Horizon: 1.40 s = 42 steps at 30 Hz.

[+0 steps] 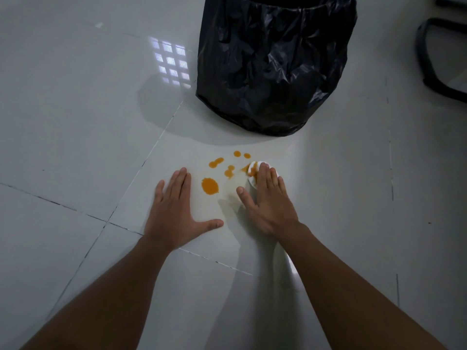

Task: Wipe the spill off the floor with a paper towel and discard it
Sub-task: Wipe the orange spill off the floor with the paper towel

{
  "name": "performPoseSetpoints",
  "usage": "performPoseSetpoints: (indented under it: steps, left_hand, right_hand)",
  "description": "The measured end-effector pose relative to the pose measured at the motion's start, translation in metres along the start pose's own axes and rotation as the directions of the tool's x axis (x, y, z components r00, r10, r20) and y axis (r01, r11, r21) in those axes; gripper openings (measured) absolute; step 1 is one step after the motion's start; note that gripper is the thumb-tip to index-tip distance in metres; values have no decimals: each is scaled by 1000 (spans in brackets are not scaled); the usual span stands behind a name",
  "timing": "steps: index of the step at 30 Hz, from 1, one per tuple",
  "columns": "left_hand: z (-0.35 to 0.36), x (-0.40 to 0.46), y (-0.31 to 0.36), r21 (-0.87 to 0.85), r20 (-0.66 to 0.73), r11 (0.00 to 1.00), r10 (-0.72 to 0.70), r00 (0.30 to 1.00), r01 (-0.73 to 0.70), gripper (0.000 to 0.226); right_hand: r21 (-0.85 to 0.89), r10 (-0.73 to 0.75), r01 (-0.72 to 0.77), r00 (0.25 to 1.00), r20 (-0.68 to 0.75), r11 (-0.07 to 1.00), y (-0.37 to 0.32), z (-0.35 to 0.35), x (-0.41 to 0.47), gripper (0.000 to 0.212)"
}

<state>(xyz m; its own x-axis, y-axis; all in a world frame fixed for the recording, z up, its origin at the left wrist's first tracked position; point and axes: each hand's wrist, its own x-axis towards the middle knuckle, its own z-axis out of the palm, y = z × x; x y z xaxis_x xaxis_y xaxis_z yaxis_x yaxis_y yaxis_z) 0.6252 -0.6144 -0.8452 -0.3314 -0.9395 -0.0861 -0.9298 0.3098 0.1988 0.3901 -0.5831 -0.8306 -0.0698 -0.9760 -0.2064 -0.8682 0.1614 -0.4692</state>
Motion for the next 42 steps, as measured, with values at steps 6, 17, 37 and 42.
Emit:
performPoseSetpoints:
  steps: [6,17,37,42]
  left_hand:
    - [-1,0,0,-2,5,1000,8,1000,-8,142]
    - [-1,1,-1,-55,12,998,-41,999,42,150]
    - [-5,-11,-7,49,24,998,-35,999,33,145]
    - [-1,-10,-10,27,6,999,-30,1000,29,143]
  right_hand:
    - [42,-77,76,997,19,996,3,-15,40,80]
    - [-9,-222,228,955,199,974,-32,-30,74,67]
    - [-99,-215,236,959,185,967,-22,-19,38,75]
    - [-62,-232,248,953,194,967,-24,-20,53,80]
